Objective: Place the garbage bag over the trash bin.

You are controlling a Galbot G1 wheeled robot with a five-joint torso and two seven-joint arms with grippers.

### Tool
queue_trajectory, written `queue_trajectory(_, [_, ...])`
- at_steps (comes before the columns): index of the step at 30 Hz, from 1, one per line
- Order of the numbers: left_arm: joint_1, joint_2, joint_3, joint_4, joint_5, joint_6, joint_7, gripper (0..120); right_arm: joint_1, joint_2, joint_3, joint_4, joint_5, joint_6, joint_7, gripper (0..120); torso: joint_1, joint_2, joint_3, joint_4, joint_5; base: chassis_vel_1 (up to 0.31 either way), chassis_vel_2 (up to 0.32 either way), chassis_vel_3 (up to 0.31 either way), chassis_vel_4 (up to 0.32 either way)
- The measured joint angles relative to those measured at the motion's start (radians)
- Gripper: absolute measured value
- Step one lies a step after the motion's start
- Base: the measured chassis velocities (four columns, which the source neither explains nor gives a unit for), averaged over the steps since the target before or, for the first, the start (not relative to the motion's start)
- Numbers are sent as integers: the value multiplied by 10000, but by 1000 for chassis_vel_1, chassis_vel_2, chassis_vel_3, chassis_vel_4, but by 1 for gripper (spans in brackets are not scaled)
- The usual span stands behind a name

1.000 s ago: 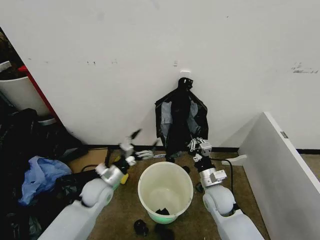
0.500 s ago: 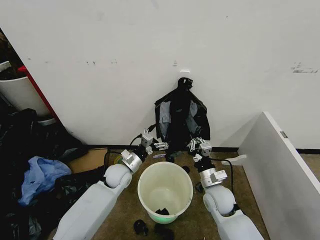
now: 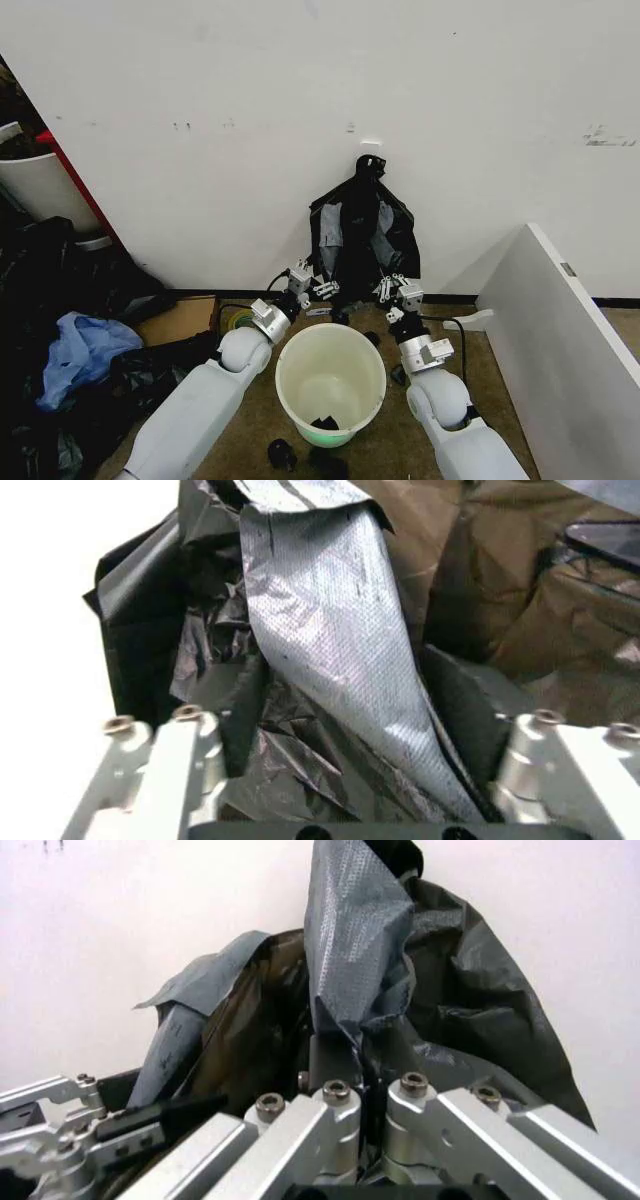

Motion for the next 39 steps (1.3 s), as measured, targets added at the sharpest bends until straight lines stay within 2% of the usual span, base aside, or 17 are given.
queue_trajectory(1, [0, 0, 0, 0, 0, 0, 0, 58, 0, 0, 0, 0, 0, 0, 0, 0, 0, 0, 0, 0, 0, 0, 0, 0, 0])
queue_trajectory(7, [196, -23, -143, -143, -419, 31, -26, 32, -114, -99, -57, 258, 380, -91, -2, 0, 0, 0, 0, -1, -1, 0, 0, 0, 0])
queue_trajectory(10, [472, 87, -351, -464, -455, 16, -110, 25, -218, -162, -99, 414, 580, -130, 31, 0, 0, 0, 0, -1, 0, 0, 0, 0, 0])
queue_trajectory(15, [985, 310, -964, -1232, -569, -81, -349, 2, -882, -595, -495, 1422, 1196, -504, 673, 0, -1, 0, -1, 0, 1, 0, 0, 0, 0])
queue_trajectory(17, [1118, 372, -1073, -1446, -635, -113, -449, 0, -1031, -689, -567, 1630, 1205, -618, 929, 0, -1, 0, -1, -1, -2, 0, 0, 0, 0])
queue_trajectory(21, [2098, 755, -1357, -2779, -517, -144, -1343, 0, -2407, -1672, -1375, 3253, 950, -2062, 3290, 0, -2, 1, -2, -2, -2, 0, 0, 0, 0])
queue_trajectory(23, [2237, 799, -1370, -2937, -412, -122, -1458, 0, -2562, -1786, -1460, 3426, 973, -2215, 3460, 0, -2, 1, -2, -3, -2, 0, 0, 0, 0])
queue_trajectory(26, [3086, 1033, -1479, -3602, 350, 77, -2211, 0, -3491, -2346, -1818, 4436, 1179, -2779, 3971, 0, -2, 3, -2, -1, -2, 0, 0, 0, 0])
queue_trajectory(31, [3834, 1104, -1590, -4349, 348, -12, -2460, 0, -4029, -2415, -1634, 5103, 715, -2469, 3835, 0, -2, 3, -2, 1, -1, 0, 0, 0, 0])
queue_trajectory(37, [4730, 1450, -1843, -6067, -1182, -213, -1576, 0, -4685, -2381, -1276, 6597, 513, -1804, 3131, 0, -3, 3, -2, 0, 0, 0, 0, 0, 0])
queue_trajectory(39, [4869, 1539, -1943, -6336, -1325, -131, -1514, 0, -4800, -2380, -1269, 6785, 509, -1790, 3088, 0, -2, 3, -2, -2, 0, 0, 0, 0, 0])
